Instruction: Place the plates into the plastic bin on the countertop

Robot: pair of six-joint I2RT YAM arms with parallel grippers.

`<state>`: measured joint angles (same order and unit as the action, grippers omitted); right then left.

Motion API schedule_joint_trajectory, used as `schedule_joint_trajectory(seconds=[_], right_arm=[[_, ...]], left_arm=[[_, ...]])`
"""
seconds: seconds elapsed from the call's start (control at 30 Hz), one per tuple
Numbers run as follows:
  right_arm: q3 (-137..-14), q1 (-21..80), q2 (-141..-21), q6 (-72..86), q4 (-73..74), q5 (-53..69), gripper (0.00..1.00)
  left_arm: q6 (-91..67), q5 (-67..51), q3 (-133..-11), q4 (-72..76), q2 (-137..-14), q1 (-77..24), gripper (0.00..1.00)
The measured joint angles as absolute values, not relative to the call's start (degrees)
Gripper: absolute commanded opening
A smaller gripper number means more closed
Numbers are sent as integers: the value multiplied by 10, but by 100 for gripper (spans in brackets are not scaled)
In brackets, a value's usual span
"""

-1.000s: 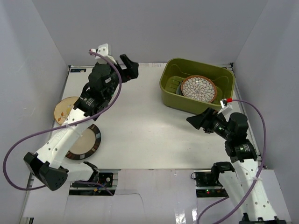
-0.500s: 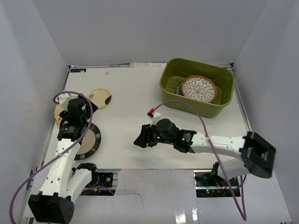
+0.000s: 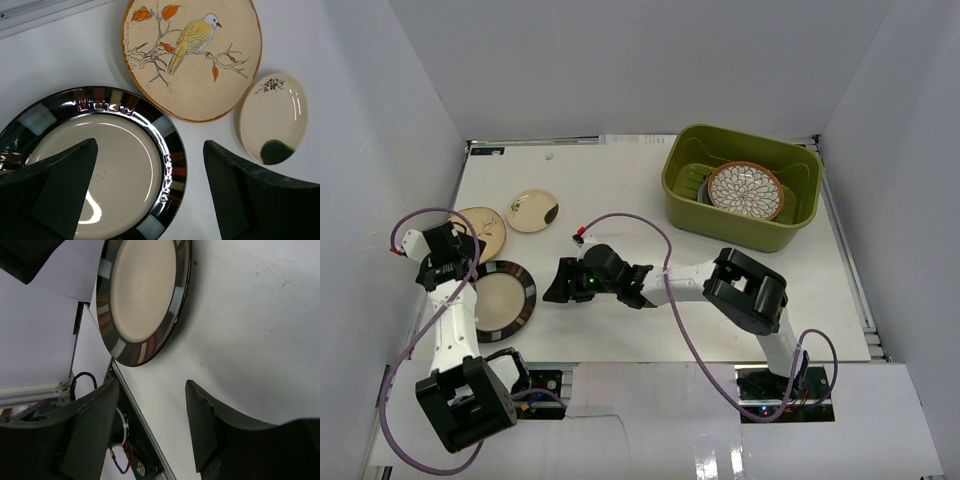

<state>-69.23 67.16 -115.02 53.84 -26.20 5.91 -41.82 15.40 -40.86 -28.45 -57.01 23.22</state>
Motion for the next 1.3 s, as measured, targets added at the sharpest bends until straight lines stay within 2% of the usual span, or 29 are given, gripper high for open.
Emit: schedule_joint_trajectory(seconds=[0.3, 0.6, 0.63, 0.7, 0.73, 0.8, 0.83, 0.97, 1.3], right_arm=[[-809, 672, -1297, 591, -263, 101, 62], [-924, 672, -1377, 622, -254, 117, 58], [-936, 672, -1385, 627, -253, 120, 49], [-959, 672, -1402, 635, -253, 120, 40], [-960, 672, -1407, 642, -253, 120, 28], [-956, 672, -1409, 651, -248, 118, 12], [-948, 671, -1409, 658, -255, 117, 8], [-849, 665, -1361, 692, -322, 107, 8], [-451, 606, -1027, 612, -340, 61, 8]], left_arm=[[-413, 173, -435, -282, -649, 275, 97], [-390, 190, -441, -273, -712, 306, 97], [-385, 191, -441, -269, -718, 307, 97], [-377, 190, -441, -261, -729, 309, 97], [-373, 189, -441, -256, -734, 310, 97], [-365, 186, -441, -246, -741, 310, 97], [-362, 184, -441, -243, -745, 310, 97], [-351, 171, -449, -229, -776, 312, 97], [-370, 98, -464, -173, -862, 319, 95]])
